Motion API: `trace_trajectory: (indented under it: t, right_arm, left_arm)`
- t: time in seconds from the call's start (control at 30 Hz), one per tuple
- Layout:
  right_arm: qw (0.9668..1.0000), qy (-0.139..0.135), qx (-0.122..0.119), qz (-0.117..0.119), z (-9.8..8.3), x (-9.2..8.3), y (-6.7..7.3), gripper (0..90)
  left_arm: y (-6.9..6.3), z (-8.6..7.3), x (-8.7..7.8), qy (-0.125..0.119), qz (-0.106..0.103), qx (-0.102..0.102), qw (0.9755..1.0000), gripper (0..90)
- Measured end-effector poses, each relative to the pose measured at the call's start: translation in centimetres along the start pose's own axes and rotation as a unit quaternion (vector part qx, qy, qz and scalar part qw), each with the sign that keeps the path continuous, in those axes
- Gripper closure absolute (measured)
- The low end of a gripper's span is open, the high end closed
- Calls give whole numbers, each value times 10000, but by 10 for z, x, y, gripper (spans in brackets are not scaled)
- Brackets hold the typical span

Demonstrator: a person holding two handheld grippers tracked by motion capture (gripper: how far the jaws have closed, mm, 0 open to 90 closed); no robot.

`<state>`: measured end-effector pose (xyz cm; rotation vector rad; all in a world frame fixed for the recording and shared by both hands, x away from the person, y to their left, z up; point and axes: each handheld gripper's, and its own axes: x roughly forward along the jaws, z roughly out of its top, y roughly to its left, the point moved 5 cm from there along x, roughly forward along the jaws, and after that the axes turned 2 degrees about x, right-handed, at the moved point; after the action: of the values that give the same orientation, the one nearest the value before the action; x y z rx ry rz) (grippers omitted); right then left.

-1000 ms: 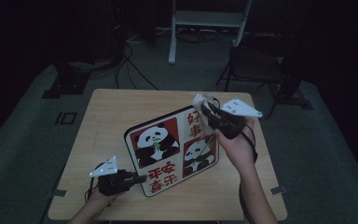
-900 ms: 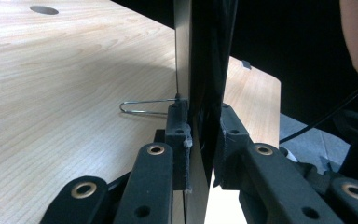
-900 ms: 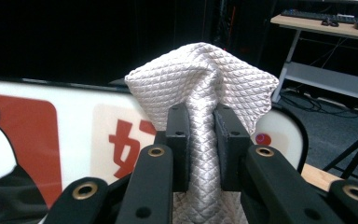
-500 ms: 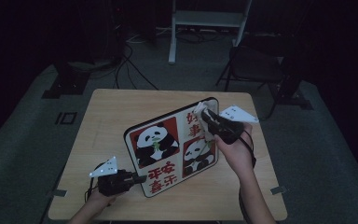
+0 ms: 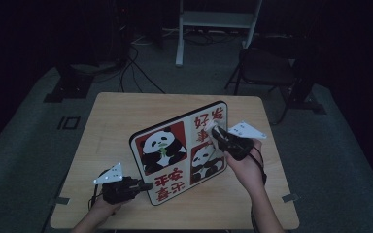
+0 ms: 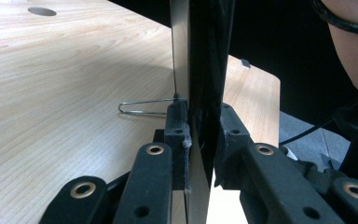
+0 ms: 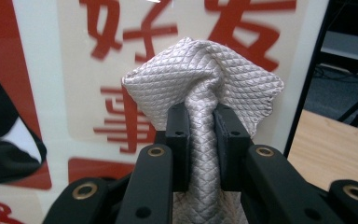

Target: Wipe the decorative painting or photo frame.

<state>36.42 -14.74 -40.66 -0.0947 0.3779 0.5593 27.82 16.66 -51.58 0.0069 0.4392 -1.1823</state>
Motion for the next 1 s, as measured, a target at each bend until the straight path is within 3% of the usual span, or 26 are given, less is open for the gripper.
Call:
trace_trajectory:
  t: [0.6, 1.0]
  right_arm:
    - [9986, 525, 46, 19, -49, 5, 3, 779]
    - [9950, 989, 139, 49, -88, 11, 5, 778]
  left_arm:
    - [0, 0, 0, 26, -38, -15, 10000, 790]
    - [0, 0, 0, 26, -22, -25, 10000, 789]
